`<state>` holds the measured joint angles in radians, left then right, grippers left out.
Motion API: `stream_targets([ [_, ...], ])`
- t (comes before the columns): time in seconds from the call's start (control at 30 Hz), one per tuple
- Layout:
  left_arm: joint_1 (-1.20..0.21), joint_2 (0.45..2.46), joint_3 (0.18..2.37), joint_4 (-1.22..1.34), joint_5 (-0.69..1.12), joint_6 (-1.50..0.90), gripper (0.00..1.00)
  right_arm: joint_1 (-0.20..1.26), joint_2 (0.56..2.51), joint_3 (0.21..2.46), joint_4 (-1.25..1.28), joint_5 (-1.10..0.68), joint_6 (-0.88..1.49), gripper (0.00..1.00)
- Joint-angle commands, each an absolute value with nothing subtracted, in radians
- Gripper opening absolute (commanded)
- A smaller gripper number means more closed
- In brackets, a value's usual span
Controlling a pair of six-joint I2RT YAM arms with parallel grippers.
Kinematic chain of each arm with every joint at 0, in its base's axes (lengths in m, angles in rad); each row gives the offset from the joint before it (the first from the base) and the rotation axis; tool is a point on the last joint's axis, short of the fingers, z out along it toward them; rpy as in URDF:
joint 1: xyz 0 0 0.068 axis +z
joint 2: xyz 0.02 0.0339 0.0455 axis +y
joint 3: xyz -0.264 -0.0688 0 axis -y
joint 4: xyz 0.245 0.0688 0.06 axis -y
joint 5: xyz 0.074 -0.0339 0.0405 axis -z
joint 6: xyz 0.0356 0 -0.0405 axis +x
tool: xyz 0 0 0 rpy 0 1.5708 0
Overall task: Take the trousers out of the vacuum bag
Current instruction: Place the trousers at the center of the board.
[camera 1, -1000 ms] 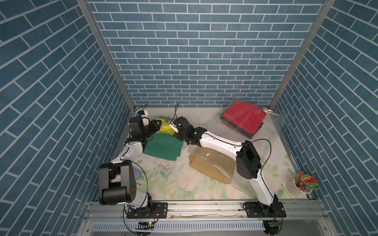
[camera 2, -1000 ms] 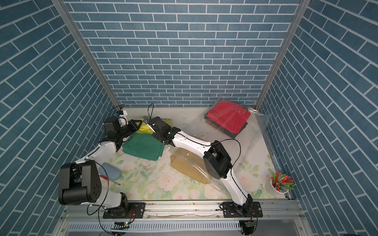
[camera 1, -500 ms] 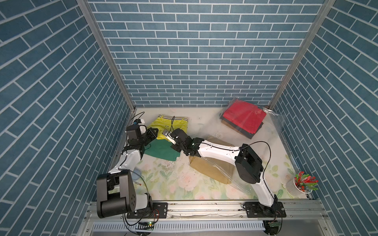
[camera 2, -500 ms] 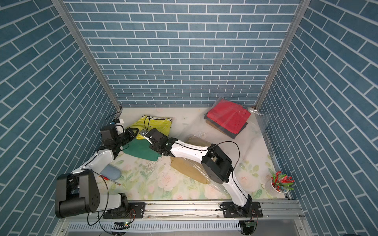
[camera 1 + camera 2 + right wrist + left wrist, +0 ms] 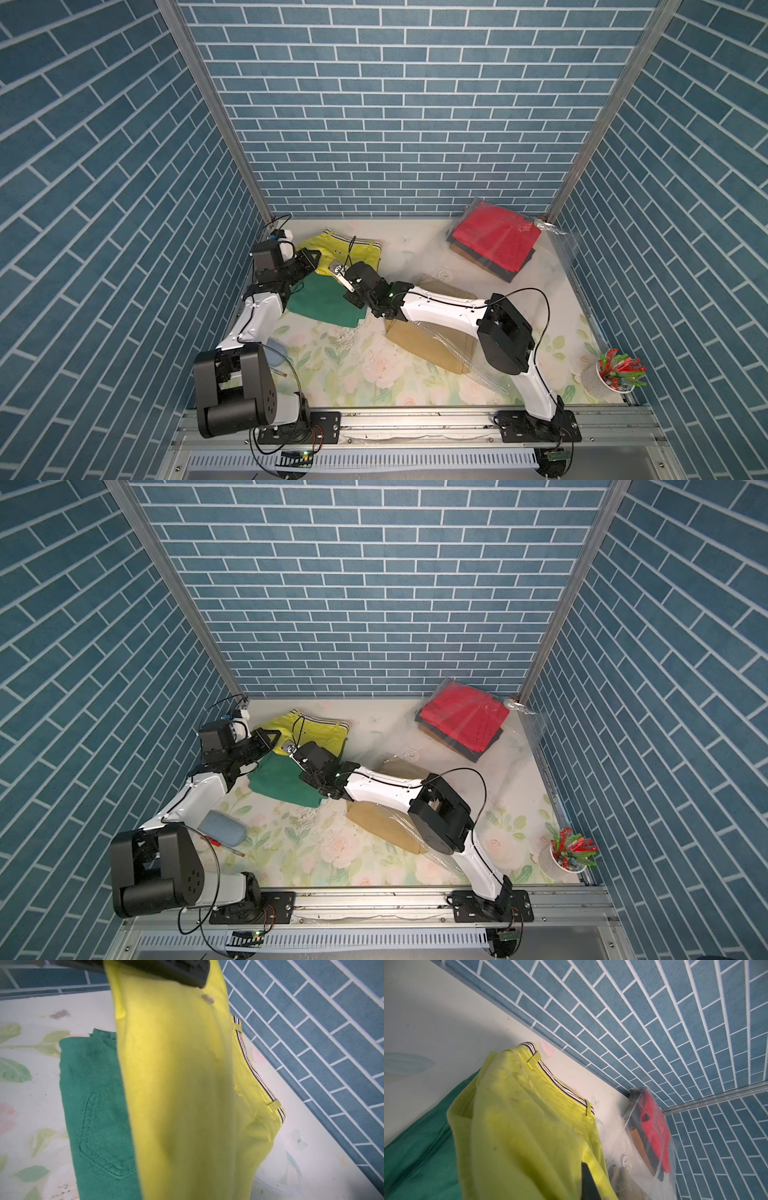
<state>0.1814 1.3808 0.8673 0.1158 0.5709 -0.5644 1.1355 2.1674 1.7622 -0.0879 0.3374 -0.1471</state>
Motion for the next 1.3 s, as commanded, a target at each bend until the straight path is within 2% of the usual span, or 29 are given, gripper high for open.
stream_targets([
  [0.0,0.212,1.361,0.847,0.211,0.432,-0.553,0.0,1.167,2.126,1.757,-0.082,0.28,-0.11,0.0],
  [0.3,0.232,1.342,0.698,0.218,0.298,-0.58,0.0,1.179,2.154,1.752,-0.097,0.207,-0.108,0.0],
  [0.37,0.244,1.344,0.682,0.219,0.282,-0.582,0.01,1.181,2.148,1.737,-0.092,0.184,-0.103,0.03],
  [0.67,0.28,1.368,0.667,0.199,0.235,-0.598,0.09,1.184,2.114,1.677,-0.082,0.063,-0.085,0.24],
  [0.77,0.29,1.38,0.67,0.203,0.228,-0.603,0.12,1.184,2.09,1.644,-0.074,0.013,-0.071,0.41],
  [0.83,0.299,1.388,0.673,0.209,0.235,-0.607,0.16,1.183,2.062,1.608,-0.058,-0.003,-0.055,0.48],
  [0.93,0.314,1.391,0.672,0.217,0.245,-0.618,0.28,1.179,1.999,1.524,-0.008,-0.008,-0.027,0.56],
  [1.07,0.32,1.383,0.678,0.211,0.255,-0.623,0.48,1.165,1.905,1.392,0.074,-0.014,0.037,0.62],
  [1.13,0.321,1.371,0.688,0.199,0.255,-0.624,0.69,1.153,1.853,1.316,0.127,-0.029,0.079,0.63],
  [1.2,0.321,1.357,0.705,0.177,0.258,-0.624,0.85,1.143,1.809,1.246,0.169,-0.041,0.117,0.64],
  [1.27,0.322,1.337,0.724,0.149,0.259,-0.621,0.96,1.135,1.767,1.181,0.207,-0.05,0.151,0.65],
])
